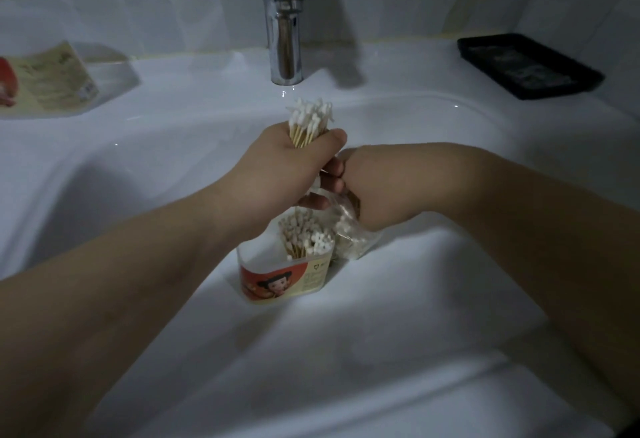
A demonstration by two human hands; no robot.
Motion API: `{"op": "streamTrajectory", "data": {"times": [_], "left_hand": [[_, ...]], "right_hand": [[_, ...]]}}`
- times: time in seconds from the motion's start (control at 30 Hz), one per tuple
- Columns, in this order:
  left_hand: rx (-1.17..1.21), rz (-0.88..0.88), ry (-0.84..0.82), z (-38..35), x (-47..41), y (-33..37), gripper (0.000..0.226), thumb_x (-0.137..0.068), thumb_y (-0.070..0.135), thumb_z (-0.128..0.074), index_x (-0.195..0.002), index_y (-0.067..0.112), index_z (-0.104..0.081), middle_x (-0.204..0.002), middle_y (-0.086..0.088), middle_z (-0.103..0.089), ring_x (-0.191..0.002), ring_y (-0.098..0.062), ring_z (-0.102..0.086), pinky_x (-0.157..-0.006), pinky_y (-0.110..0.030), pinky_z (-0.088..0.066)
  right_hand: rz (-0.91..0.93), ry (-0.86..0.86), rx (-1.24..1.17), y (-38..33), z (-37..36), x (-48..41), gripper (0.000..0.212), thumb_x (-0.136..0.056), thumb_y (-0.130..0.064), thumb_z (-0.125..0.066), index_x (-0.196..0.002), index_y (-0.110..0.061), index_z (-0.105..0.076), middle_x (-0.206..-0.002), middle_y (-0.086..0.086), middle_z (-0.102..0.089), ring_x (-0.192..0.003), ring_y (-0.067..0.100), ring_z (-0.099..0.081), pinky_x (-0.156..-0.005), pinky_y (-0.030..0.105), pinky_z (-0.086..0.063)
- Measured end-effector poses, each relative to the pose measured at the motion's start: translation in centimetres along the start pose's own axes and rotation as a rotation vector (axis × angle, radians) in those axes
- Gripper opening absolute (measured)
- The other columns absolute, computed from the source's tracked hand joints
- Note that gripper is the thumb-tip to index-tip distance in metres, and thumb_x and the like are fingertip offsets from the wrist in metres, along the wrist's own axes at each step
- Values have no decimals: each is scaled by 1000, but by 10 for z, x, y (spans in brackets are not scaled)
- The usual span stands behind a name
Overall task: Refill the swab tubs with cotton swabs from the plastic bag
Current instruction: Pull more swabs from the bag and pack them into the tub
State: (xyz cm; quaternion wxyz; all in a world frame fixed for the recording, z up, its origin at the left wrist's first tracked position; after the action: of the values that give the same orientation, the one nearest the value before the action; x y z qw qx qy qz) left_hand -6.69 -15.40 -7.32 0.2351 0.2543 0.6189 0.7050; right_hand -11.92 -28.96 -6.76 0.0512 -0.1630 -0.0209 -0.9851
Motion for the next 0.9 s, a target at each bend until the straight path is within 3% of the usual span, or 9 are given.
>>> {"op": "streamTrajectory", "data": {"times": [0.1, 0.17, 0.23, 0.33, 0.5, 0.57, 0.67, 0.9], "left_hand": [[-70, -33, -19, 0, 2, 1, 22, -101, 27, -60, -84, 13, -66, -71, -1, -69, -66, -15, -69, -52, -27, -54], [-131, -45, -42, -1, 2, 0, 20, -102, 27, -59, -89, 14, -67, -77, -3, -73, -67, -17, -71, -49, -27, -51], [-163, -50, -52, -1, 3, 0, 18, -102, 27, -58, -95, 13, -68, -82, -4, -76, -68, -18, -72, -47, -26, -48], [-183, -83, -48, -1, 4, 0, 18, -102, 26, -57, -101, 12, -68, -87, -3, -77, -67, -19, -73, -44, -27, -47], [-319, -130, -62, -1, 2, -2, 20, -101, 31, -59, -102, 14, -71, -93, 4, -78, -64, -18, -72, -45, -25, -47], [-400, -126, -64, 1, 1, -3, 20, -100, 33, -59, -98, 16, -71, -92, 5, -78, -62, -17, -72, -48, -17, -44], [-525, -119, -46, 4, -1, -4, 19, -98, 37, -60, -96, 21, -69, -88, 5, -77, -60, -15, -72, -50, -18, -44], [-616, -61, -77, 6, 0, -3, 15, -96, 35, -60, -90, 25, -70, -75, 12, -76, -58, -9, -71, -51, -12, -46]], "right_hand": [[-27, 32, -30, 3, 7, 5, 11, -80, -9, -57, -69, -12, -55, -69, 6, -56, -60, 21, -55, -55, 34, -48], [-39, 54, -64, 6, 12, 9, 7, -79, -8, -57, -79, -15, -56, -72, 4, -58, -63, 20, -59, -55, 33, -50], [-54, 51, -93, 7, 14, 12, 16, -79, -8, -57, -91, -19, -57, -78, 4, -60, -68, 20, -62, -58, 33, -52], [-85, 35, -92, 10, 14, 12, 13, -79, -7, -58, -78, -19, -53, -74, 4, -57, -63, 18, -58, -53, 30, -46], [-122, 44, -99, 16, 15, 11, 4, -74, -9, -63, -73, -11, -59, -65, 6, -60, -58, 21, -58, -52, 31, -43], [-118, 51, -95, 15, 15, 12, 11, -74, -10, -65, -66, -13, -57, -60, 4, -59, -55, 20, -57, -51, 32, -45], [-75, 65, -68, 14, 14, 9, 5, -77, -15, -61, -74, -15, -65, -68, 5, -64, -63, 22, -63, -60, 39, -57], [-80, 74, -105, 7, 16, 14, 7, -79, -16, -67, -78, -21, -73, -55, 1, -62, -51, 11, -56, -53, 26, -49]]}}
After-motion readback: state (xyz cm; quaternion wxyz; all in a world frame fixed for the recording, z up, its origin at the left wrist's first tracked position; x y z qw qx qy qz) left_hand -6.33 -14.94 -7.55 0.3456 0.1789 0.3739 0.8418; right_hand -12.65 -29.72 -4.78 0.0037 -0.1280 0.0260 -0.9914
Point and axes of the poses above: each hand's wrist, its own x-axis away from the middle knuckle, its own z-axis out of the back of the hand, y = z × x, the point moved 1 cm from there along -x, towards the middle knuckle
